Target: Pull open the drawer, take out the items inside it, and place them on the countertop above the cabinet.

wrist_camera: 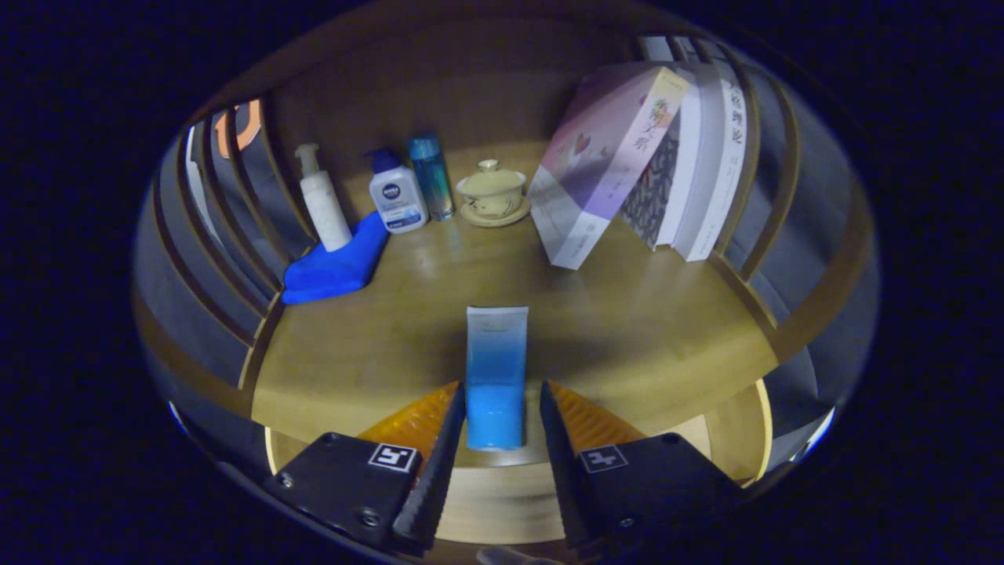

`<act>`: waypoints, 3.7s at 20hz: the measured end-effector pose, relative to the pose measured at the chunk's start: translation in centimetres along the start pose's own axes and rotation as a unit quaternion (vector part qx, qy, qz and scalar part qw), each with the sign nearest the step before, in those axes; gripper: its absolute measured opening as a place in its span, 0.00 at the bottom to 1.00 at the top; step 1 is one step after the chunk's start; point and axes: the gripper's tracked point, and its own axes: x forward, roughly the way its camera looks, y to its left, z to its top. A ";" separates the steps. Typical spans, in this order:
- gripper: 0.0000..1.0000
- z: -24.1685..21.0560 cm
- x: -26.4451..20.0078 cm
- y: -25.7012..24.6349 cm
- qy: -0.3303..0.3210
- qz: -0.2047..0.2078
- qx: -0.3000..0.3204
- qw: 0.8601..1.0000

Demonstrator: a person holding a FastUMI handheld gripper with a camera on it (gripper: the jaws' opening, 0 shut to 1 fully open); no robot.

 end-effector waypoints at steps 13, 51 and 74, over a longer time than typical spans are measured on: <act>0.97 -6.1 -11.6 -1.1 -0.225 0.072 -0.002 0.972; 1.00 -26.6 -7.6 -2.5 -0.265 0.003 -0.049 0.963; 0.99 -21.6 -3.5 -1.6 -0.266 -0.012 -0.080 0.961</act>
